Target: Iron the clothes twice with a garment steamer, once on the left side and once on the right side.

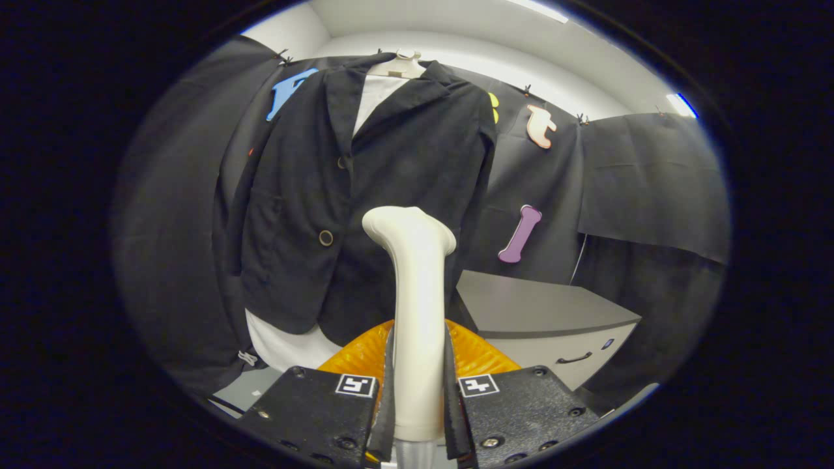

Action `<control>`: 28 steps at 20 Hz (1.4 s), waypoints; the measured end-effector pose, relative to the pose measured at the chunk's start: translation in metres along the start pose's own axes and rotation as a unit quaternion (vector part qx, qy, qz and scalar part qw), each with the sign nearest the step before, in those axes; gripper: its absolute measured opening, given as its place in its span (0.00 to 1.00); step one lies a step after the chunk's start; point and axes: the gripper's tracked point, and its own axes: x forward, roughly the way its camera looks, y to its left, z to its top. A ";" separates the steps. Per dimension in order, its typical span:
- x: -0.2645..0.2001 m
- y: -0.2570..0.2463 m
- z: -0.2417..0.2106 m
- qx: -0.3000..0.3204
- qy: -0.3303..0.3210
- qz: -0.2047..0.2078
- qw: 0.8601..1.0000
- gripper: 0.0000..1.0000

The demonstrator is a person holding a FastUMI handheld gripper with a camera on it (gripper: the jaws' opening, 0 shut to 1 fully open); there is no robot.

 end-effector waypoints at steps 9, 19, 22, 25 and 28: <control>0.000 0.012 -0.064 -0.017 0.055 0.012 0.998 0.33; 0.002 0.025 -0.131 -0.033 0.118 0.020 0.992 0.33; 0.001 0.029 -0.143 -0.029 0.128 0.024 0.991 0.33; 0.002 0.030 -0.160 -0.033 0.140 0.033 0.989 0.33; -0.004 0.025 -0.165 -0.028 0.144 0.033 0.989 0.33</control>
